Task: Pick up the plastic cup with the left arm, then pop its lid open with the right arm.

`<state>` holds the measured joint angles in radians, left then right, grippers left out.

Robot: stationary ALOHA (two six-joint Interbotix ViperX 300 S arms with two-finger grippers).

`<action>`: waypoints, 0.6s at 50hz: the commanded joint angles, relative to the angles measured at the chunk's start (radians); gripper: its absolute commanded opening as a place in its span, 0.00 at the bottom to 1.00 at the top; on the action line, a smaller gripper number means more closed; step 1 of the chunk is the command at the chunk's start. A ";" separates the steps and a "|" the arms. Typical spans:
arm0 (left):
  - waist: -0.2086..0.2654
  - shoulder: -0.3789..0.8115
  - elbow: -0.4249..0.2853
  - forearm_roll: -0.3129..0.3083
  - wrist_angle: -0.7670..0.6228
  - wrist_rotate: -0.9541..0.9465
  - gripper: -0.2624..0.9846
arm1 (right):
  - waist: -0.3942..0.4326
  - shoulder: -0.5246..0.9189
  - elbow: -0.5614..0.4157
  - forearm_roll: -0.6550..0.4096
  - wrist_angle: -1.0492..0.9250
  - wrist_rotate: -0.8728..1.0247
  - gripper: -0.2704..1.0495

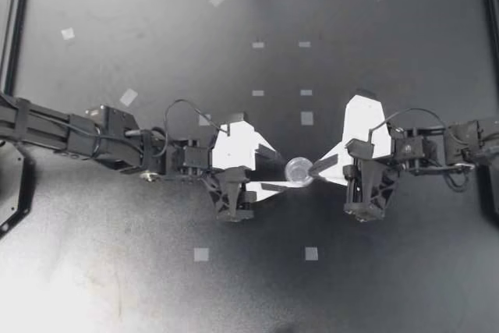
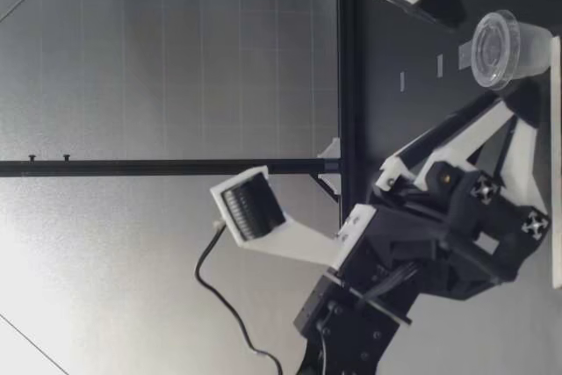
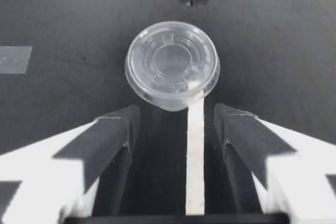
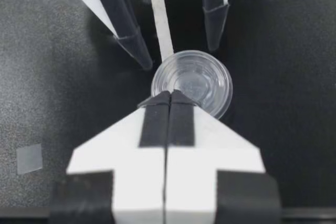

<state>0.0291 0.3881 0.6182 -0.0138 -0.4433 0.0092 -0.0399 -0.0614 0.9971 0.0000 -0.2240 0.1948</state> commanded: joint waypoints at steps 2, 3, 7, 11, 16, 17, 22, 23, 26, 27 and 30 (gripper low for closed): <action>-0.002 -0.011 -0.026 0.002 -0.005 0.003 0.69 | -0.008 -0.003 -0.020 0.002 -0.011 0.002 0.15; -0.002 -0.008 -0.029 0.003 -0.005 0.005 0.69 | -0.008 -0.002 -0.020 0.002 -0.011 0.002 0.15; -0.002 0.000 -0.037 0.002 -0.005 0.008 0.69 | -0.008 0.003 -0.020 0.002 -0.011 0.002 0.15; -0.002 0.008 -0.046 0.002 -0.006 0.011 0.69 | -0.008 0.008 -0.021 0.002 -0.011 0.002 0.15; -0.002 0.018 -0.057 0.002 -0.005 0.012 0.69 | -0.006 0.015 -0.023 0.002 -0.011 0.002 0.15; -0.002 0.020 -0.058 0.002 -0.005 0.012 0.69 | -0.006 0.018 -0.023 0.002 -0.011 0.002 0.15; 0.000 0.028 -0.066 0.002 -0.006 0.014 0.69 | -0.008 0.029 -0.026 0.002 -0.011 0.002 0.15; -0.002 0.029 -0.066 0.003 -0.005 0.014 0.69 | -0.008 0.032 -0.028 0.002 -0.011 0.002 0.15; 0.000 0.029 -0.069 0.002 -0.005 0.014 0.69 | -0.008 0.038 -0.029 0.002 -0.011 0.000 0.15; 0.002 0.029 -0.069 0.002 -0.005 0.014 0.69 | -0.008 0.041 -0.029 0.003 -0.011 0.000 0.15; 0.003 0.031 -0.069 0.002 -0.006 0.014 0.69 | -0.008 0.048 -0.029 0.002 -0.011 0.000 0.15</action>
<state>0.0291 0.4357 0.5660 -0.0123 -0.4449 0.0245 -0.0414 -0.0107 0.9848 0.0000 -0.2255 0.1948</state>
